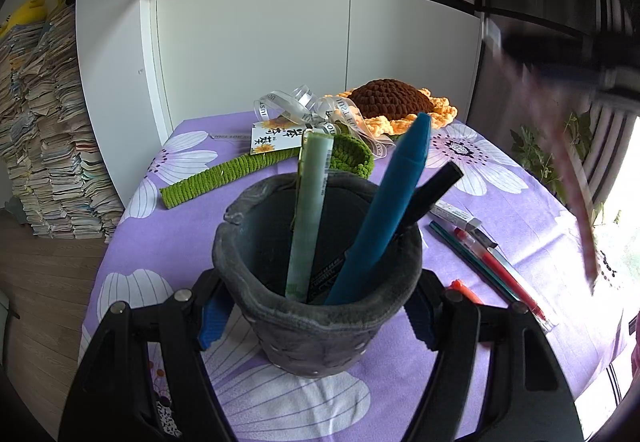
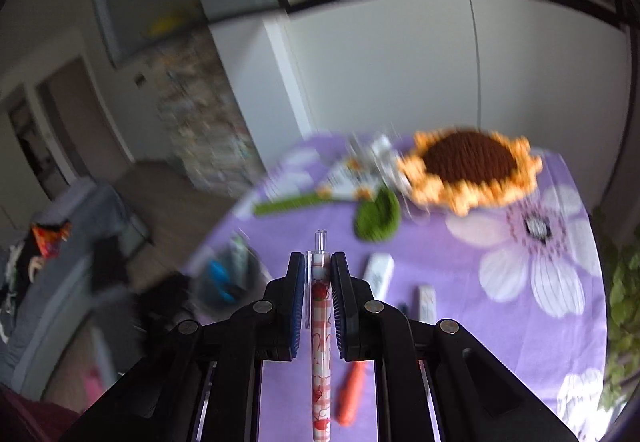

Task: Organize stationery
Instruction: 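Grasp the red-and-white patterned pencil with the right gripper and lift it toward the cup, then lower the patterned pencil into the cup and open the right gripper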

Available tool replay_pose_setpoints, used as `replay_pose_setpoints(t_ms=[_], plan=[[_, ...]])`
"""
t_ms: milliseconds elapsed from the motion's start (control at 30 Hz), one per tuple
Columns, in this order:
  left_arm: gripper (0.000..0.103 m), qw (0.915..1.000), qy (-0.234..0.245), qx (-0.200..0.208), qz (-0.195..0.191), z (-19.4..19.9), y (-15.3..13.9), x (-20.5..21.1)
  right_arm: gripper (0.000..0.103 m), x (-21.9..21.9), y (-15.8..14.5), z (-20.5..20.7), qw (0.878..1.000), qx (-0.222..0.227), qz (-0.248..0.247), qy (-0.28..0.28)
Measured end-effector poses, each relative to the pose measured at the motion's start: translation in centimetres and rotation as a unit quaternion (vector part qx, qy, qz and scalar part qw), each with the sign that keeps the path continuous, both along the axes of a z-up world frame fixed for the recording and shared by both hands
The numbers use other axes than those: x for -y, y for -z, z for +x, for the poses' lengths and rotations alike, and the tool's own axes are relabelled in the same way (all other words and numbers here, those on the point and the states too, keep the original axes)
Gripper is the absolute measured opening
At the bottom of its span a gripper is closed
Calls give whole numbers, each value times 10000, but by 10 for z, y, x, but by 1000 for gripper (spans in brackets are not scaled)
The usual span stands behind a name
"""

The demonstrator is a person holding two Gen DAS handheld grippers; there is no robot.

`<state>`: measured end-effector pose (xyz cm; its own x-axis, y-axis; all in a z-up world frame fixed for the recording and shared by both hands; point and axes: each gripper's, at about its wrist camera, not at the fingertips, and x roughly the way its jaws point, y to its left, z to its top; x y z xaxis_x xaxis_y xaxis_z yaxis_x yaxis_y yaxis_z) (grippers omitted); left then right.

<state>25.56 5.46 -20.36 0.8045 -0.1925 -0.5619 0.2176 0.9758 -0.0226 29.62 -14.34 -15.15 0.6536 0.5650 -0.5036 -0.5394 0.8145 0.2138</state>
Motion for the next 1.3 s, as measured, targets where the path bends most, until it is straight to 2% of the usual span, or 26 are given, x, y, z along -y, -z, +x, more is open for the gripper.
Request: replay_pose_setpoints(t_ms=[100,200,367,633,800,967,1200,1300], plan=[[71,10000,-2,0,2,0,0,0,13,-2,-27,-10,9975,547,439,-74],[71,10000,-4,1,9,0,1,0,13,-8,-41,-5,9931,755,883,-161],[71,10000,-1,-2,-6,0,0,-1,13,-28,-45,21,9886,684,1309,-298],[71,10000,4,-2,-5,0,0,-1,13,-61,-38,33,9790,745,1685,-870],[71,10000,23,-7,-39,0,1,-1,13,-75,-25,42,9782,740,1619,-1070],[71,10000,57,-12,-13,0,1,2,13,-72,-7,41,9827,626,1398,-1043],[71,10000,24,-25,-31,2,1,1,13,-46,-8,21,9825,957,1401,-767],[71,10000,20,-23,-20,2,1,1,13,-41,-9,9,9830,1178,1235,-672]])
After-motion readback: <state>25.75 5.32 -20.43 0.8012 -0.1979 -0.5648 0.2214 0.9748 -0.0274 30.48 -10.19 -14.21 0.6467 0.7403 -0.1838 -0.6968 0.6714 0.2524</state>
